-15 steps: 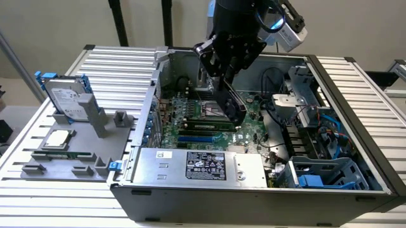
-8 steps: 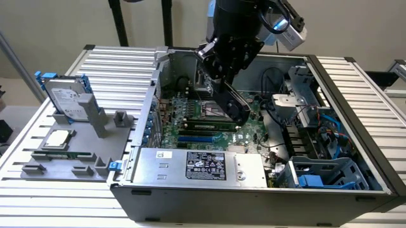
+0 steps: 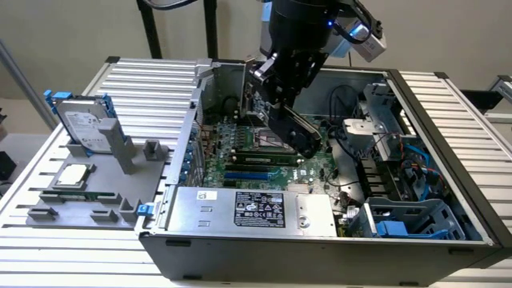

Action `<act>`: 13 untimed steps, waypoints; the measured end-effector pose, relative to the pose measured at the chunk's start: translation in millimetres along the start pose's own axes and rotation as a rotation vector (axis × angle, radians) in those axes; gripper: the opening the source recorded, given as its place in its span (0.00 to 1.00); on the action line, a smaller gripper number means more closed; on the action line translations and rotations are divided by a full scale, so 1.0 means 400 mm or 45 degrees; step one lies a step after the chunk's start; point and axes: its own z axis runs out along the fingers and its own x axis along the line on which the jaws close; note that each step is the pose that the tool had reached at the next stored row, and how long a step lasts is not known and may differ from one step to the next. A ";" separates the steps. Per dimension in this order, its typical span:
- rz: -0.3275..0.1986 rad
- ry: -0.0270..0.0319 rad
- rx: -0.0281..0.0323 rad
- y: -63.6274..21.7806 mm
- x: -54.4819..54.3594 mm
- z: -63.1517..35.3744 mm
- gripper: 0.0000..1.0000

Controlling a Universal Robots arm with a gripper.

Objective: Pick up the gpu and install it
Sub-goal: 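Insert the gpu into the slot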

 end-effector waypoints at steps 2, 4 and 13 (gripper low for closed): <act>-0.047 -0.0001 0.0032 0.000 0.000 0.002 0.00; -0.094 -0.0007 0.0069 0.000 0.000 0.005 0.00; -0.303 -0.0033 0.0230 -0.001 0.000 0.020 0.00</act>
